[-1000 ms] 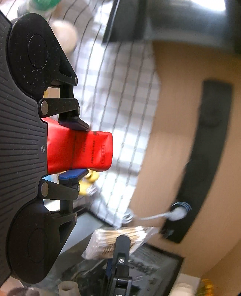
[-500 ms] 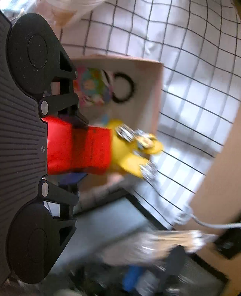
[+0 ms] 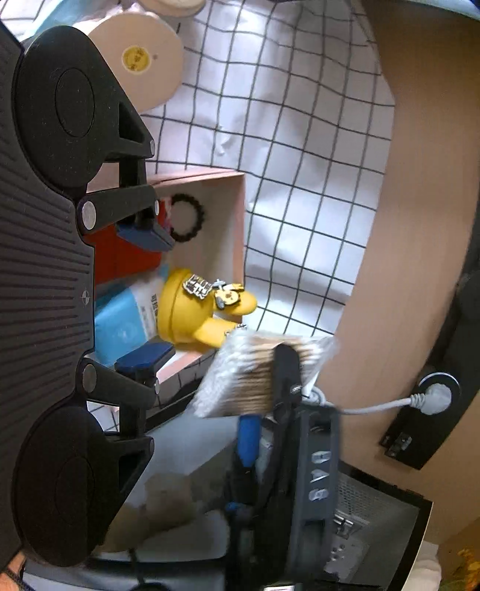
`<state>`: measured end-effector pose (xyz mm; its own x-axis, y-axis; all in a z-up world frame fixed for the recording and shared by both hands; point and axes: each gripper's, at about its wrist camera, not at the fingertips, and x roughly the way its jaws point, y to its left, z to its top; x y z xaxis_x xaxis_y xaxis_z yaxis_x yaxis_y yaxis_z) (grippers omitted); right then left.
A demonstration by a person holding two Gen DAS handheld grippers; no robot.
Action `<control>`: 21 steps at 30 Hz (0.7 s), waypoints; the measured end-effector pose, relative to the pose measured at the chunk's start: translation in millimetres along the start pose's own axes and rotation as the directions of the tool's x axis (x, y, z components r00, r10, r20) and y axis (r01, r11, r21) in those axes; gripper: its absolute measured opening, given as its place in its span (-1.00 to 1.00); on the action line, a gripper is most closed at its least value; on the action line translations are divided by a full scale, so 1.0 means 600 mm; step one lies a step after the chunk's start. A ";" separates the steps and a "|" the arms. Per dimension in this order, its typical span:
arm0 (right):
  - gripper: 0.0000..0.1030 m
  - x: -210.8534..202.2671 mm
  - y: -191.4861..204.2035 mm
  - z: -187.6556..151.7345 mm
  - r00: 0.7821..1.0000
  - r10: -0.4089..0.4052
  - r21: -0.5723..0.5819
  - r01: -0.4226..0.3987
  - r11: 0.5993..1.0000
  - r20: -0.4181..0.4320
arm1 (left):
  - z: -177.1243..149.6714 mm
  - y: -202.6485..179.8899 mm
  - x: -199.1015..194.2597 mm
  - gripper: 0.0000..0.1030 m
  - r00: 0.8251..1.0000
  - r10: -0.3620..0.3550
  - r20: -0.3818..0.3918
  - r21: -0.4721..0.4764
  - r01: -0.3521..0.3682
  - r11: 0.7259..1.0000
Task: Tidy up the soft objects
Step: 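Carry the red packet with the left and the swab bag with the right toward the pink box, then release the red packet into the pink box with the left gripper while the right drops the swab bag in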
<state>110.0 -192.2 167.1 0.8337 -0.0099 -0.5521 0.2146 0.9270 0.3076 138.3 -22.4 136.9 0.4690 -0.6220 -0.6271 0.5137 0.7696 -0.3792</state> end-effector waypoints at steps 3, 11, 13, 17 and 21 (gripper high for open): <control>0.35 0.004 0.018 0.009 1.000 -0.001 -0.049 0.001 0.999 0.008 | -0.007 0.003 -0.002 0.16 1.000 -0.003 -0.004 -0.013 0.003 1.000; 0.55 0.062 0.039 0.009 0.995 0.026 -0.080 -0.033 0.996 -0.092 | -0.058 0.034 -0.092 0.15 0.996 0.005 -0.090 0.064 0.001 0.998; 0.57 0.051 0.051 0.009 0.997 -0.006 -0.101 -0.002 0.995 -0.074 | -0.071 0.059 -0.122 0.15 0.996 0.029 -0.086 0.043 -0.026 0.999; 0.57 0.020 0.111 0.010 0.999 -0.009 -0.180 0.001 0.984 -0.047 | -0.093 0.139 -0.194 0.15 0.992 0.116 -0.040 -0.039 -0.118 0.992; 0.57 -0.004 0.211 0.019 0.999 0.032 -0.275 -0.043 0.960 -0.044 | -0.105 0.227 -0.264 0.15 0.977 0.214 0.012 -0.103 -0.211 0.972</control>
<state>140.8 -79.2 216.3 0.8171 0.0364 -0.5753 0.0302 0.9939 0.1058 89.0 190.3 141.7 0.5762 -0.4448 -0.6857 0.3264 0.8944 -0.3058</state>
